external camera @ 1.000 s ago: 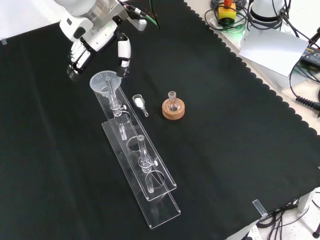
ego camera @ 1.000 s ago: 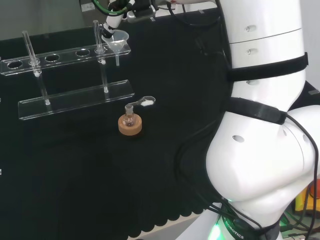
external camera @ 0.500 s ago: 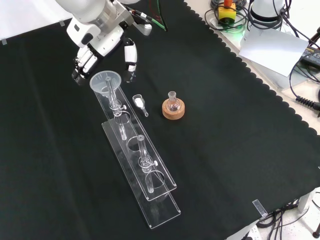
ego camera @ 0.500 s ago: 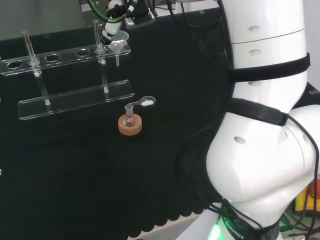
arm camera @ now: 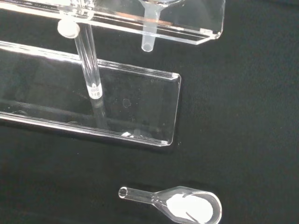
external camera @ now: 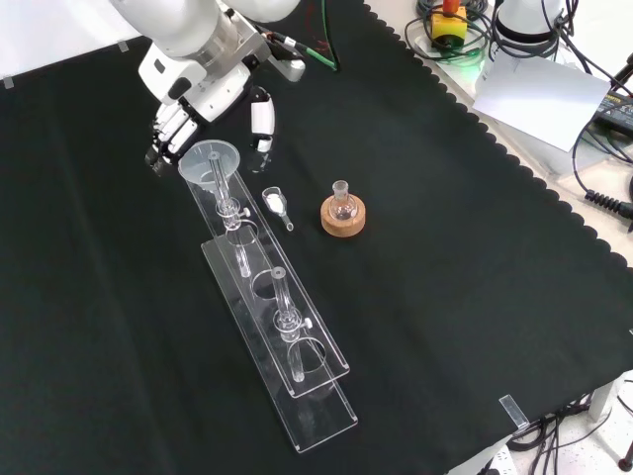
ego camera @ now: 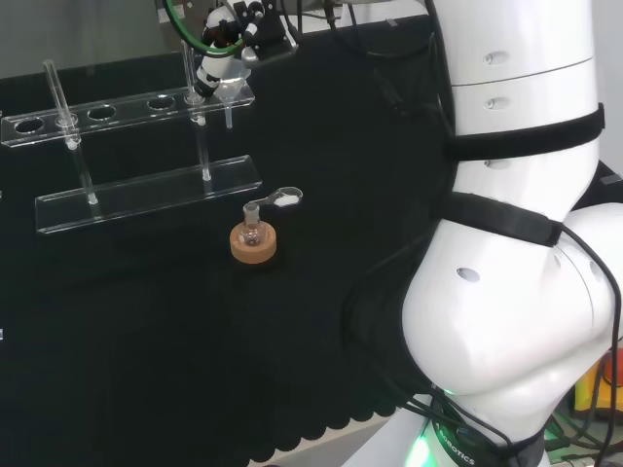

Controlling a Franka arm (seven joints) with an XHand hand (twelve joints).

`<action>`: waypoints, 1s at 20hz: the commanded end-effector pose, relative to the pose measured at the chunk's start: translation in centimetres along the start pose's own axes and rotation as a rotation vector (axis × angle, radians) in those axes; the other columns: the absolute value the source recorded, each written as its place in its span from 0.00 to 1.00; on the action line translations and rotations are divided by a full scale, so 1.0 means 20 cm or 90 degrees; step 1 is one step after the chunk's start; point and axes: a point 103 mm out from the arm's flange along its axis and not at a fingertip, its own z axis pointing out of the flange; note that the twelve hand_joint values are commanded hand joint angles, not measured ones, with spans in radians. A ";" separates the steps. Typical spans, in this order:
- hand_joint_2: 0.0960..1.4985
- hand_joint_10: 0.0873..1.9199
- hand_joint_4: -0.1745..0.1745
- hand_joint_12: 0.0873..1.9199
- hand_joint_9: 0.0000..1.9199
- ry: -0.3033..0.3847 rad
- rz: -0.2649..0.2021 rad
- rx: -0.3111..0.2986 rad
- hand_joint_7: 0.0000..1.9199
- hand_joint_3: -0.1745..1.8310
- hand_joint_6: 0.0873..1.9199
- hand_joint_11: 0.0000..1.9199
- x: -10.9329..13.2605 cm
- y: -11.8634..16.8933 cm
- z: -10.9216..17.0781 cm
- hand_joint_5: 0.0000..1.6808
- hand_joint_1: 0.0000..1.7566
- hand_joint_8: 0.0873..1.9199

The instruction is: Pick up the funnel from the transparent funnel stand.

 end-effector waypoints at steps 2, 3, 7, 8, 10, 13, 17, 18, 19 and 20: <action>0.48 0.44 0.39 0.77 0.04 -0.025 0.013 0.025 0.00 0.25 0.00 0.14 0.01 0.04 0.03 0.04 0.35 0.11; 0.48 0.44 0.39 0.77 0.04 -0.027 0.015 0.028 0.00 0.25 0.00 0.14 0.01 0.05 0.03 0.04 0.36 0.12; 0.48 0.44 0.39 0.77 0.05 -0.034 0.016 0.027 0.00 0.27 0.00 0.15 0.01 0.06 0.03 0.05 0.38 0.15; 0.47 0.44 0.39 0.77 0.05 -0.034 0.016 0.026 0.00 0.27 0.00 0.15 0.00 0.06 0.03 0.06 0.39 0.16; 0.47 0.44 0.39 0.77 0.06 -0.033 0.015 0.022 0.00 0.28 0.00 0.15 -0.02 0.06 0.03 0.06 0.39 0.17; 0.47 0.44 0.40 0.77 0.06 -0.044 0.018 0.023 0.00 0.28 0.00 0.15 -0.01 0.07 0.04 0.07 0.39 0.19; 0.46 0.43 0.40 0.77 0.09 -0.063 0.021 0.024 0.00 0.30 0.00 0.16 0.00 0.07 0.04 0.10 0.39 0.25; 0.45 0.43 0.40 0.77 0.11 -0.066 0.021 0.023 0.00 0.30 0.00 0.16 0.00 0.08 0.04 0.10 0.40 0.27; 0.45 0.42 0.40 0.76 0.12 -0.067 0.020 0.023 0.00 0.31 0.00 0.16 0.01 0.08 0.04 0.11 0.40 0.28; 0.45 0.42 0.40 0.76 0.13 -0.070 0.018 0.023 0.00 0.31 0.00 0.16 0.01 0.08 0.04 0.12 0.40 0.29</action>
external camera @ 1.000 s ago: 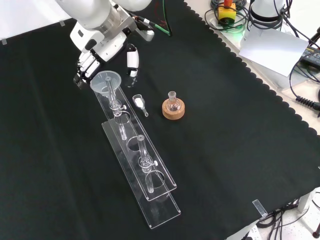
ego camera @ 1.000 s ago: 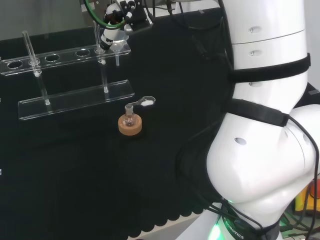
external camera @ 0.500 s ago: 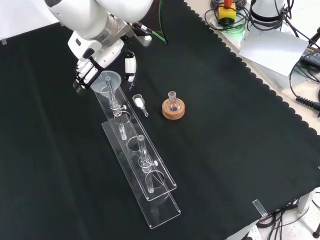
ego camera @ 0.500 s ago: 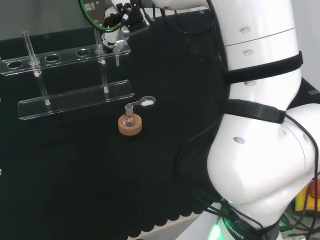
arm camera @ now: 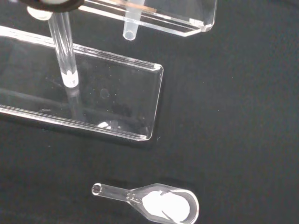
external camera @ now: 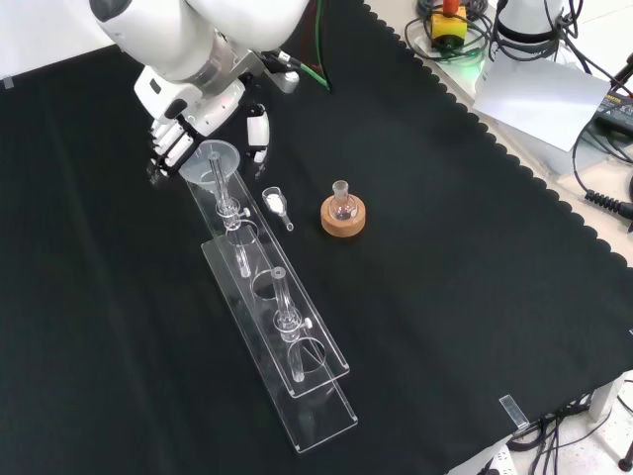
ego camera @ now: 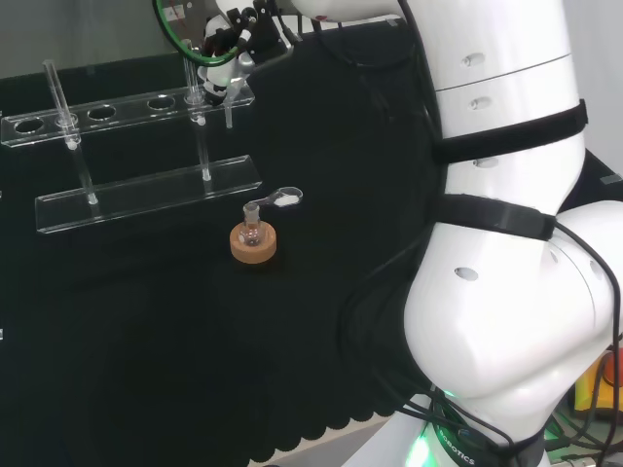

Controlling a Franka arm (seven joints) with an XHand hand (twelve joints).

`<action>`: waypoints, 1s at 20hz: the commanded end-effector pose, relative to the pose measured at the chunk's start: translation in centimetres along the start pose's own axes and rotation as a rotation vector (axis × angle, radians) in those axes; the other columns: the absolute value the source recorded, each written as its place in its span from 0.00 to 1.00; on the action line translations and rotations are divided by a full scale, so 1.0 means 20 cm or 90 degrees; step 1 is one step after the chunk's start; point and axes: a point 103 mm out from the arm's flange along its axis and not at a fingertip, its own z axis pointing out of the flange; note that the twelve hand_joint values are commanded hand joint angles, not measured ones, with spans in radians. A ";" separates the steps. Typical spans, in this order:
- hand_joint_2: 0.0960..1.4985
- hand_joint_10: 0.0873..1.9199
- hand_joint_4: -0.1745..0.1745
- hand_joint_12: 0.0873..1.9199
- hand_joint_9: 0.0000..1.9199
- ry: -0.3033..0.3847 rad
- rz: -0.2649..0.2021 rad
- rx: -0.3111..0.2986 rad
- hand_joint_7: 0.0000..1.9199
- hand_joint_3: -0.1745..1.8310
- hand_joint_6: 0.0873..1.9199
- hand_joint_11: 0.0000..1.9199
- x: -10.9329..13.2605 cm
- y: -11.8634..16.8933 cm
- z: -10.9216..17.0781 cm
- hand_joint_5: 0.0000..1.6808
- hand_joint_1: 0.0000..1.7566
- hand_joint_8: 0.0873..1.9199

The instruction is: Pick up the funnel from the transparent funnel stand.

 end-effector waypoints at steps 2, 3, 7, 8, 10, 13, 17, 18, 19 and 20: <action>0.45 0.42 0.40 0.76 0.14 -0.019 -0.002 0.003 0.00 0.31 0.00 0.16 0.02 0.01 0.00 0.13 0.40 0.31; 0.45 0.41 0.40 0.76 0.14 -0.022 -0.003 0.004 0.00 0.32 0.00 0.16 0.02 0.01 0.00 0.13 0.40 0.32; 0.45 0.40 0.40 0.76 0.16 -0.035 -0.001 0.003 0.01 0.32 0.00 0.16 0.02 0.02 -0.01 0.14 0.40 0.33; 0.45 0.40 0.40 0.76 0.17 -0.044 0.000 -0.001 0.02 0.32 0.00 0.16 0.02 0.02 -0.01 0.15 0.40 0.34; 0.45 0.38 0.40 0.75 0.20 -0.057 0.001 -0.007 0.03 0.33 0.00 0.17 0.03 0.02 -0.01 0.20 0.41 0.34; 0.47 0.35 0.39 0.74 0.24 -0.070 0.007 -0.009 0.04 0.34 0.00 0.17 0.03 0.02 -0.02 0.25 0.42 0.34; 0.48 0.32 0.39 0.73 0.27 -0.080 0.009 -0.012 0.05 0.36 0.00 0.18 0.02 0.01 -0.03 0.29 0.44 0.34; 0.48 0.31 0.39 0.72 0.28 -0.085 0.010 -0.021 0.06 0.36 0.00 0.19 0.02 0.01 -0.04 0.29 0.45 0.34; 0.49 0.30 0.39 0.71 0.30 -0.092 0.010 -0.032 0.07 0.37 0.00 0.19 0.02 0.01 -0.04 0.31 0.45 0.33; 0.49 0.29 0.39 0.70 0.31 -0.103 0.012 -0.042 0.09 0.37 0.00 0.20 0.02 0.00 -0.05 0.33 0.46 0.33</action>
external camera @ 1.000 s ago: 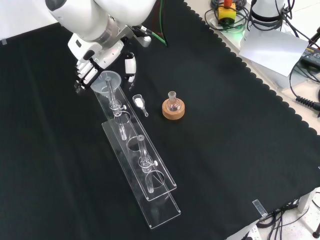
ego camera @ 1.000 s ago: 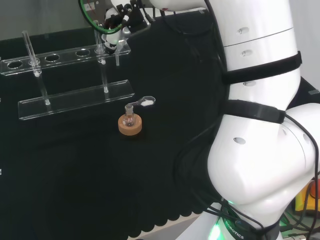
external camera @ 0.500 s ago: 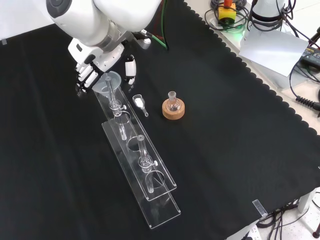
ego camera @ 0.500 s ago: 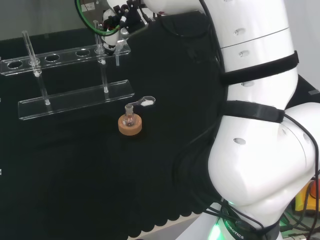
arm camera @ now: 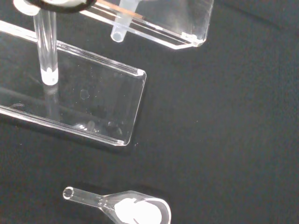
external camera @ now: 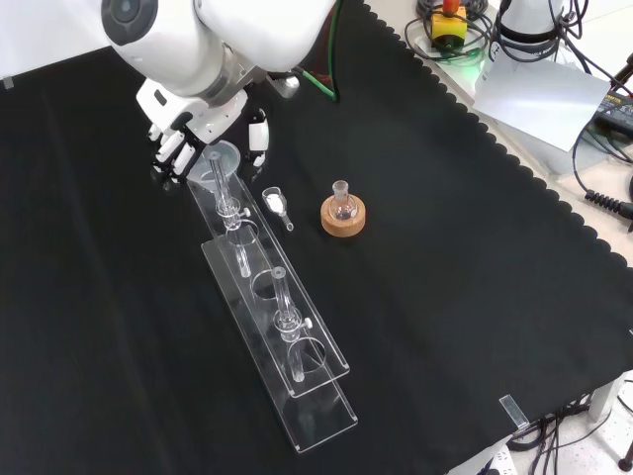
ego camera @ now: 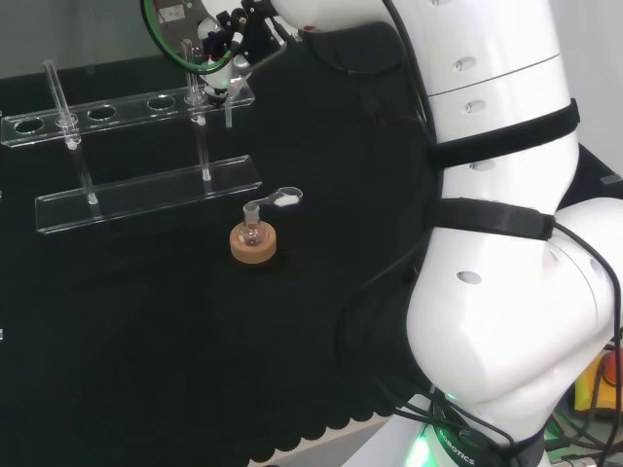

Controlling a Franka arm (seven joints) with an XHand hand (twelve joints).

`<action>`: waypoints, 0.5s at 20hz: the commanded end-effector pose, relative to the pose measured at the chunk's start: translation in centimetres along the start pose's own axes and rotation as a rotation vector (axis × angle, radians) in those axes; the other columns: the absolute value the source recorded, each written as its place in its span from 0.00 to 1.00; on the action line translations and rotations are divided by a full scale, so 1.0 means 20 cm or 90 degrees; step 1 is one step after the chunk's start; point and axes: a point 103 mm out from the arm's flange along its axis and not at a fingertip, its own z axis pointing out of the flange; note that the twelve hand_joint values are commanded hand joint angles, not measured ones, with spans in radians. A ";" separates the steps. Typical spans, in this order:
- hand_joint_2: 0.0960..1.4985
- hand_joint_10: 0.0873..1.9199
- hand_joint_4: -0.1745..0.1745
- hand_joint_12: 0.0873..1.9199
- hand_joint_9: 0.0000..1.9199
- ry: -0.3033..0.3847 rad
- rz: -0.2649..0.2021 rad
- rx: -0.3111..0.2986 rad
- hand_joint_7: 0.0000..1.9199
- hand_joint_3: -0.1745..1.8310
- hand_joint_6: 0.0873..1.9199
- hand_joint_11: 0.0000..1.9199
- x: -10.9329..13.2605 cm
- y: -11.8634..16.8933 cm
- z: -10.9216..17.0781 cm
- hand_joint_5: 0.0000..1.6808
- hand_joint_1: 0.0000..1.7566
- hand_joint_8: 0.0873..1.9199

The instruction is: Pick up the funnel from the transparent funnel stand.

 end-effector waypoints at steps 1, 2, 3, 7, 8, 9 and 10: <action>0.50 0.28 0.39 0.70 0.33 -0.037 0.009 -0.045 0.10 0.38 0.00 0.21 -0.01 -0.02 -0.03 0.35 0.47 0.33; 0.50 0.27 0.39 0.69 0.35 -0.045 0.010 -0.059 0.12 0.38 0.01 0.23 -0.01 -0.03 -0.05 0.38 0.48 0.33; 0.51 0.26 0.39 0.68 0.37 -0.053 0.012 -0.068 0.14 0.38 0.03 0.24 -0.02 -0.04 -0.06 0.40 0.48 0.32; 0.51 0.22 0.40 0.66 0.42 -0.082 0.021 -0.082 0.19 0.39 0.11 0.26 -0.04 -0.09 -0.15 0.42 0.50 0.31; 0.51 0.21 0.40 0.66 0.44 -0.085 0.024 -0.083 0.21 0.40 0.14 0.26 -0.05 -0.10 -0.17 0.42 0.50 0.30; 0.51 0.20 0.41 0.66 0.45 -0.086 0.027 -0.083 0.22 0.40 0.16 0.27 -0.06 -0.12 -0.19 0.41 0.51 0.30; 0.51 0.20 0.41 0.65 0.47 -0.090 0.030 -0.086 0.23 0.40 0.19 0.27 -0.07 -0.13 -0.21 0.41 0.51 0.30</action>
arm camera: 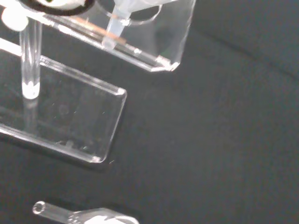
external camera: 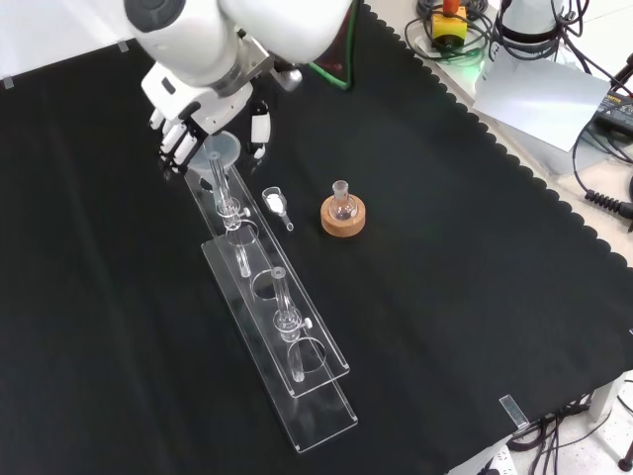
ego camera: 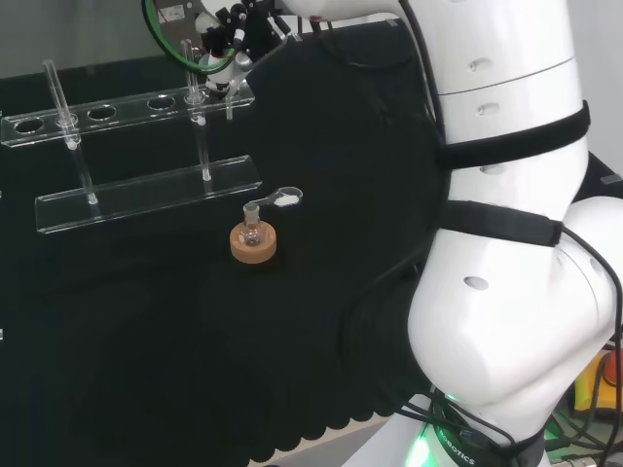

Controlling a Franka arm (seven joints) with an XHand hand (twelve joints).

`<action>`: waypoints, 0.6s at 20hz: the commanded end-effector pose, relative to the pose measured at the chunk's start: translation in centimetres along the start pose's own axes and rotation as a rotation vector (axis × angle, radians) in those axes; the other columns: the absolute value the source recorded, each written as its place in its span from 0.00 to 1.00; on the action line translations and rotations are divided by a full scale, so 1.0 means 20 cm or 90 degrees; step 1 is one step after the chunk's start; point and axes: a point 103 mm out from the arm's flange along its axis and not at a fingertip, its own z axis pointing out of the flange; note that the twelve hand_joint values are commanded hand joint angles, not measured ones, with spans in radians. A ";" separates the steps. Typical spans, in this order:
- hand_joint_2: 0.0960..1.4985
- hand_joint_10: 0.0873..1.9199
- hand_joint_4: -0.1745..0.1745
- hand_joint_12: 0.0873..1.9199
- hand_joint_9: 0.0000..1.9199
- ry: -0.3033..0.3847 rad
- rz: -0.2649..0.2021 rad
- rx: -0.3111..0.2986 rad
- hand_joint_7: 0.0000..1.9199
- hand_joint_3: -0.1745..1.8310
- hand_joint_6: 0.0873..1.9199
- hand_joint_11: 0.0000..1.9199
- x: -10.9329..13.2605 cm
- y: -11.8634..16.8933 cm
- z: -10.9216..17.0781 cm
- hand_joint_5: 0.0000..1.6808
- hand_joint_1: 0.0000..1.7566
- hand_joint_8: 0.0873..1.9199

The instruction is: Pick up the funnel from the transparent funnel stand.

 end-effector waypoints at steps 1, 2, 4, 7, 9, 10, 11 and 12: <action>0.51 0.20 0.41 0.65 0.48 -0.037 0.021 -0.035 0.24 0.40 0.20 0.28 -0.06 -0.08 -0.16 0.41 0.51 0.30; 0.51 0.20 0.41 0.65 0.49 -0.038 0.024 -0.038 0.26 0.40 0.21 0.28 -0.08 -0.10 -0.18 0.41 0.51 0.30; 0.51 0.20 0.42 0.65 0.51 -0.042 0.031 -0.041 0.27 0.40 0.23 0.29 -0.10 -0.14 -0.22 0.41 0.52 0.31; 0.51 0.19 0.42 0.64 0.52 -0.046 0.048 -0.042 0.28 0.40 0.24 0.29 -0.14 -0.23 -0.27 0.41 0.52 0.31; 0.51 0.19 0.43 0.64 0.52 -0.048 0.057 -0.040 0.28 0.40 0.25 0.29 -0.16 -0.29 -0.30 0.41 0.53 0.31; 0.51 0.19 0.43 0.64 0.53 -0.046 0.061 -0.042 0.28 0.41 0.25 0.29 -0.16 -0.32 -0.31 0.41 0.53 0.31; 0.51 0.19 0.44 0.64 0.53 -0.045 0.064 -0.043 0.29 0.41 0.25 0.29 -0.17 -0.36 -0.32 0.41 0.53 0.31; 0.51 0.19 0.44 0.64 0.53 -0.046 0.068 -0.043 0.29 0.41 0.25 0.29 -0.17 -0.39 -0.32 0.41 0.53 0.31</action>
